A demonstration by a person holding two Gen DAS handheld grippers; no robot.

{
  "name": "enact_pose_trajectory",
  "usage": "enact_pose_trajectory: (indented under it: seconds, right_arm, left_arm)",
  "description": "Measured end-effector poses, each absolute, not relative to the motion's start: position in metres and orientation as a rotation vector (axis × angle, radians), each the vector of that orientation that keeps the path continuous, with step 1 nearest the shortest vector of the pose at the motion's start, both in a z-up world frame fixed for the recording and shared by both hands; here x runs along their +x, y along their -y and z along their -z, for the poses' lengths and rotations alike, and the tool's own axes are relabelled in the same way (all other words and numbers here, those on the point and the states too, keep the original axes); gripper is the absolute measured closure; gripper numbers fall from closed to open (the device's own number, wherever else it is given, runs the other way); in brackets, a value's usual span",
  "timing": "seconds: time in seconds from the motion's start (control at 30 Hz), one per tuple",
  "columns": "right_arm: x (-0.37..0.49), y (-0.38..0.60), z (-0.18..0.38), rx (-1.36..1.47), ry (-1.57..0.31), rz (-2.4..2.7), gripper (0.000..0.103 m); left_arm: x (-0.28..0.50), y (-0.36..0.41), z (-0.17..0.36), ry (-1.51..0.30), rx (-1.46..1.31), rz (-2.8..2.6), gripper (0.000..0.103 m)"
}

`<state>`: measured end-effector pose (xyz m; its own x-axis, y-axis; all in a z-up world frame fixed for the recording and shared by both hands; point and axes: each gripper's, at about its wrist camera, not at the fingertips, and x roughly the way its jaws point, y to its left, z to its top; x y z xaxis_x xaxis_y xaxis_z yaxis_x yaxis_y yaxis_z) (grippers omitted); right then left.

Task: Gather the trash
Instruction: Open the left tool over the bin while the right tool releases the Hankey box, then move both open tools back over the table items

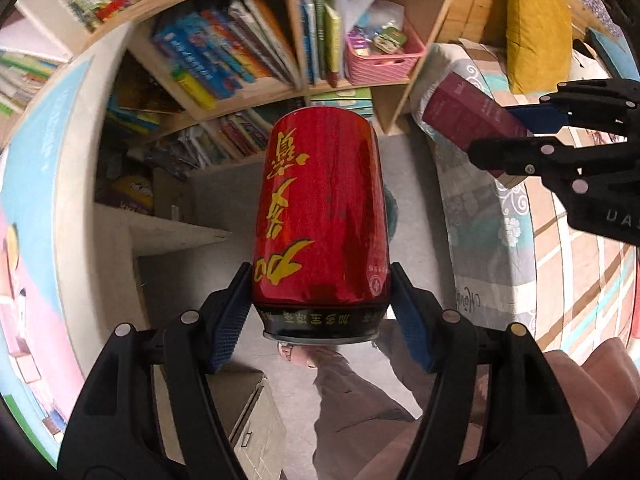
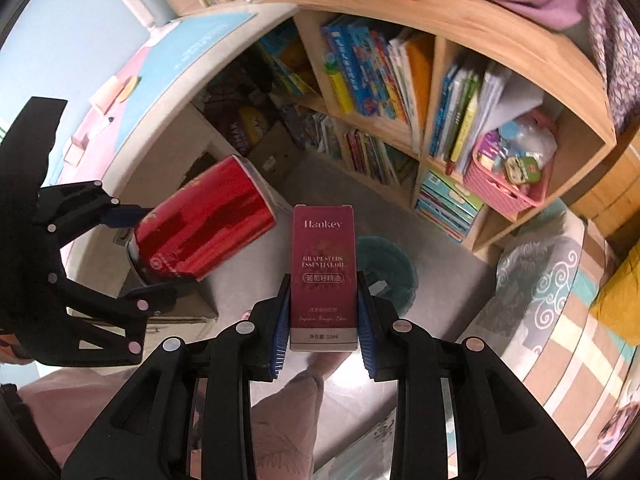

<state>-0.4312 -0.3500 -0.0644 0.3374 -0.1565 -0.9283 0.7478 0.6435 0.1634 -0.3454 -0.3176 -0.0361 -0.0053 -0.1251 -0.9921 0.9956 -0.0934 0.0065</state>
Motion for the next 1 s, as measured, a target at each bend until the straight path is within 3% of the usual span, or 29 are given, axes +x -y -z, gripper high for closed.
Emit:
enact_pose_trajectory:
  seconds: [0.3,0.33,0.37,0.47,1.0]
  right_arm:
    - [-0.447,0.370,0.074,0.696,-1.061,0.661,0.069]
    - [-0.448,0.374,0.074,0.696,-1.058,0.673,0.067]
    - [-0.450,0.376,0.074,0.701,-1.052,0.680,0.063]
    - [-0.457,0.385,0.072,0.713,-1.035,0.710,0.045]
    - [-0.465,0.398,0.079,0.751,-1.031,0.731,0.044]
  left_arm:
    - [-0.367,0.348,0.055,-1.078,1.247,1.354,0.036]
    - [-0.368,0.351,0.056,-1.086,1.252,1.355,0.022]
    - [-0.369,0.353,0.057,-1.090,1.247,1.361,0.014]
    - [-0.374,0.364,0.057,-1.057,1.257,1.373,0.013]
    - [-0.359,0.371,0.061,-1.069,1.260,1.344,0.013]
